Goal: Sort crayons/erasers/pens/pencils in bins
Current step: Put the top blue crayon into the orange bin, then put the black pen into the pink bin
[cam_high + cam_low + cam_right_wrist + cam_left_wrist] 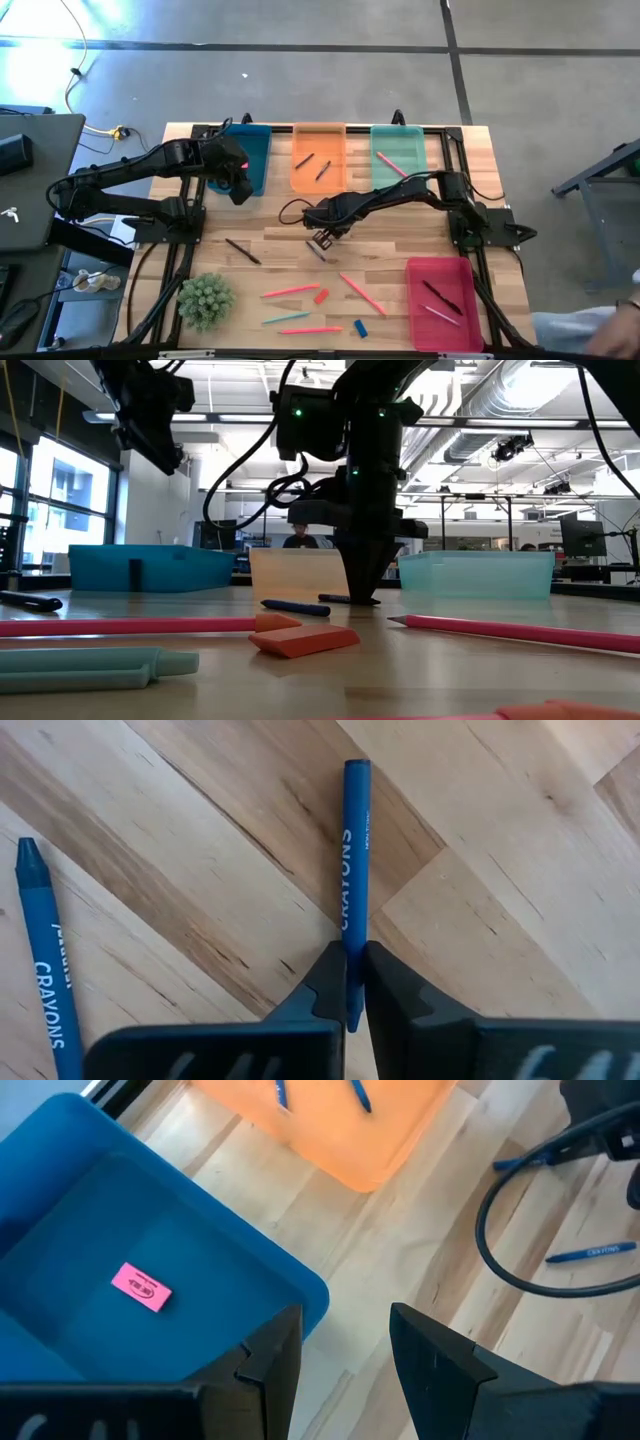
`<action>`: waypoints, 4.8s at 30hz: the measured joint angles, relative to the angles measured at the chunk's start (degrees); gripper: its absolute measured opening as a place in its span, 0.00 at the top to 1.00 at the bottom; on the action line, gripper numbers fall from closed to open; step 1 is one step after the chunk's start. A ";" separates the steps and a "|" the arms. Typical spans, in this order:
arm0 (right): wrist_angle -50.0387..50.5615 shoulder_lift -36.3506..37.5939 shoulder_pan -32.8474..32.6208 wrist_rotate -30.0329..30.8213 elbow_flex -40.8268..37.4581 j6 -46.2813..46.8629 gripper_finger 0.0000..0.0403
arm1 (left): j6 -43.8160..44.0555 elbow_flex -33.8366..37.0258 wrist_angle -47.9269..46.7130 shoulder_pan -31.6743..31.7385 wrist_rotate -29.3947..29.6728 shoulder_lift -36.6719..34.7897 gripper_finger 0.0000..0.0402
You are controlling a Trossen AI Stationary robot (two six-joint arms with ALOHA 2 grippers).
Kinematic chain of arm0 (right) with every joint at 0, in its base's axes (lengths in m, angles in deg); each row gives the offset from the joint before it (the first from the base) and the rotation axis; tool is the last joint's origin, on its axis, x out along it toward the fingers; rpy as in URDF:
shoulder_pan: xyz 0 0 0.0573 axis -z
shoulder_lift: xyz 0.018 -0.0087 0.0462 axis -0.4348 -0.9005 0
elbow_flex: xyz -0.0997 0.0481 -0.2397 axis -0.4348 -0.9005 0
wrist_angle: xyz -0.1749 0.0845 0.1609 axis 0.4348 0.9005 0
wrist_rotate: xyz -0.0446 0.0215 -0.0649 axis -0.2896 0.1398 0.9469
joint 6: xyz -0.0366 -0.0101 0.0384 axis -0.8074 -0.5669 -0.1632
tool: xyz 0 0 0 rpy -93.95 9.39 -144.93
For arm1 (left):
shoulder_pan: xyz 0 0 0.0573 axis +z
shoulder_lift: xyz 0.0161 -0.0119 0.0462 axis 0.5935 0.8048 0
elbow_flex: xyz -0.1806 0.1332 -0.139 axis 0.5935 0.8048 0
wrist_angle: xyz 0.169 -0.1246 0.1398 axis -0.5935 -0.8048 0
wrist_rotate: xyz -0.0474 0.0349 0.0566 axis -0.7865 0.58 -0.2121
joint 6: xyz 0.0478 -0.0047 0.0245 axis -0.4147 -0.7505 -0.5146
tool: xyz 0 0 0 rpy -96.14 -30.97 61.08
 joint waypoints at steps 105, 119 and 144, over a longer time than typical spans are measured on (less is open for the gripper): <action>-6.50 -2.47 26.34 -5.14 9.53 -34.97 0.95 | 0.76 -8.02 -0.57 -4.44 0.53 14.69 0.65; -4.65 0.11 25.99 -7.11 9.55 -28.46 0.63 | 0.14 -8.02 -13.96 -13.14 0.46 14.69 0.65; 4.04 11.31 11.70 3.35 9.62 -18.19 0.66 | -4.20 5.47 -13.60 -26.48 -6.80 14.21 0.48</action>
